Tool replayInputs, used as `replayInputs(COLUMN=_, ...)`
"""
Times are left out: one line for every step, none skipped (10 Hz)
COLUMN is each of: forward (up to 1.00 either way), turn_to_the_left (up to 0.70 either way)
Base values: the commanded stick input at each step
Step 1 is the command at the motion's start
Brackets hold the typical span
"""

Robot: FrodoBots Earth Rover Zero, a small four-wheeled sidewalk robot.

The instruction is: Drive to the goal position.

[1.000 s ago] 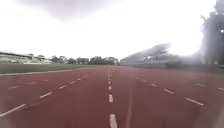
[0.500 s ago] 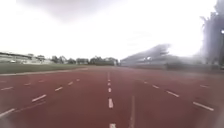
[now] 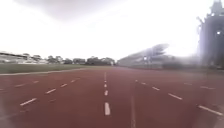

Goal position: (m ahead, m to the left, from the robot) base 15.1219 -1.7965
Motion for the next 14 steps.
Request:
replayInputs(forward=0.45, turn_to_the_left=-0.27)
replayInputs(forward=0.45, turn_to_the_left=-0.27)
replayInputs(forward=0.45, turn_to_the_left=-0.27)
replayInputs(forward=0.45, turn_to_the_left=-0.27)
replayInputs(forward=0.45, turn_to_the_left=-0.27)
replayInputs(forward=0.45, turn_to_the_left=-0.27)
replayInputs(forward=0.45, turn_to_the_left=-0.27)
replayInputs(forward=0.45, turn_to_the_left=-0.27)
replayInputs(forward=0.45, turn_to_the_left=-0.27)
replayInputs(forward=0.45, turn_to_the_left=-0.27)
replayInputs(forward=0.45, turn_to_the_left=-0.27)
replayInputs(forward=0.45, turn_to_the_left=-0.27)
replayInputs(forward=0.45, turn_to_the_left=-0.27)
replayInputs(forward=0.45, turn_to_the_left=-0.27)
